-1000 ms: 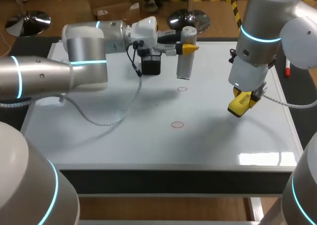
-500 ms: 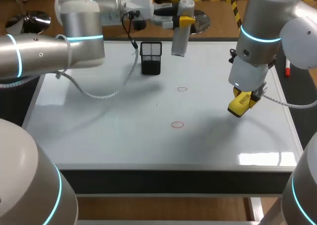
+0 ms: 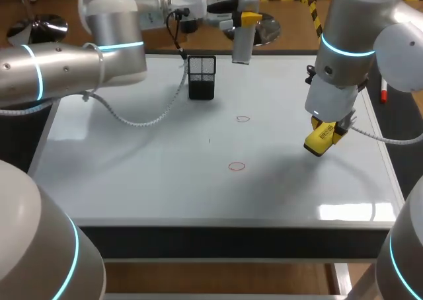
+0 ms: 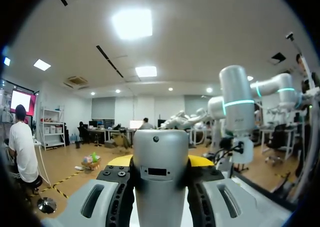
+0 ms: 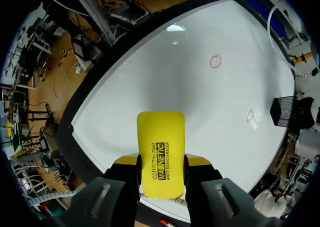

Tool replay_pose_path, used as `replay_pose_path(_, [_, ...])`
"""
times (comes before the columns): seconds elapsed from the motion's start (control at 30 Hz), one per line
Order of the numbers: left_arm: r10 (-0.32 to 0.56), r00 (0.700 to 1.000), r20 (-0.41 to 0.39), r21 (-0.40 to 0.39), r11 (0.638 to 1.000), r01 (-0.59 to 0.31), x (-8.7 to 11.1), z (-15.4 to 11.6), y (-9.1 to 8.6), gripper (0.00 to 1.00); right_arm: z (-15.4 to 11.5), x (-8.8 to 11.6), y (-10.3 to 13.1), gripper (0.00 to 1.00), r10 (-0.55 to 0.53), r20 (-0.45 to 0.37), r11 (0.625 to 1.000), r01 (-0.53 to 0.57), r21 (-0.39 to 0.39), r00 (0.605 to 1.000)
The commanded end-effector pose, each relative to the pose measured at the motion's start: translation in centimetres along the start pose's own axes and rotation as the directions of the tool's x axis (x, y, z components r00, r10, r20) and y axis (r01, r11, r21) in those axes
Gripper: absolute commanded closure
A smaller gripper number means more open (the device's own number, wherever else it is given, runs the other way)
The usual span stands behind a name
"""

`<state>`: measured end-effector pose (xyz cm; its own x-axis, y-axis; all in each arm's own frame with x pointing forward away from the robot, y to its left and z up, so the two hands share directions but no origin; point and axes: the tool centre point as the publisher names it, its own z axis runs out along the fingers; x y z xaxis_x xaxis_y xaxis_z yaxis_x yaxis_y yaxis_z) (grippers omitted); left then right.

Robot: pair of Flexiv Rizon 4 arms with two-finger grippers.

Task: Pick up the inspection probe, press it on each red-marked spot on the whiteboard one by one, put down the probe, pick up the eraser, and wipe off all the red marks.

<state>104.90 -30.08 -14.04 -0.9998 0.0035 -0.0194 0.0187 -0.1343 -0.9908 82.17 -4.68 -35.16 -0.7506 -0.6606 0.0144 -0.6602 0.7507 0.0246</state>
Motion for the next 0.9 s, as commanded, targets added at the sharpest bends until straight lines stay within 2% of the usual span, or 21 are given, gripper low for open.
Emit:
replay_pose_path(0.03, [0.003, 1.0, -0.005, -0.005, 1.0, -0.003, -0.8, 0.6, 0.1, 1.0, 0.0, 0.0, 0.0, 1.0, -0.001, -0.002, 1.0, 0.001, 0.002, 1.0])
replay_pose_path(0.43, [0.004, 1.0, 0.004, -0.001, 1.0, -0.004, -2.4, 0.7, 0.6, 1.0, 0.0, 0.0, 0.0, 1.0, -0.001, -0.002, 1.0, 0.001, 0.002, 1.0])
replay_pose_path(0.9, [0.005, 1.0, -0.008, -0.003, 1.0, -0.005, -2.4, 0.7, 0.7, 1.0, 0.0, 0.0, 0.0, 1.0, -0.001, -0.002, 1.0, 0.001, 0.002, 1.0])
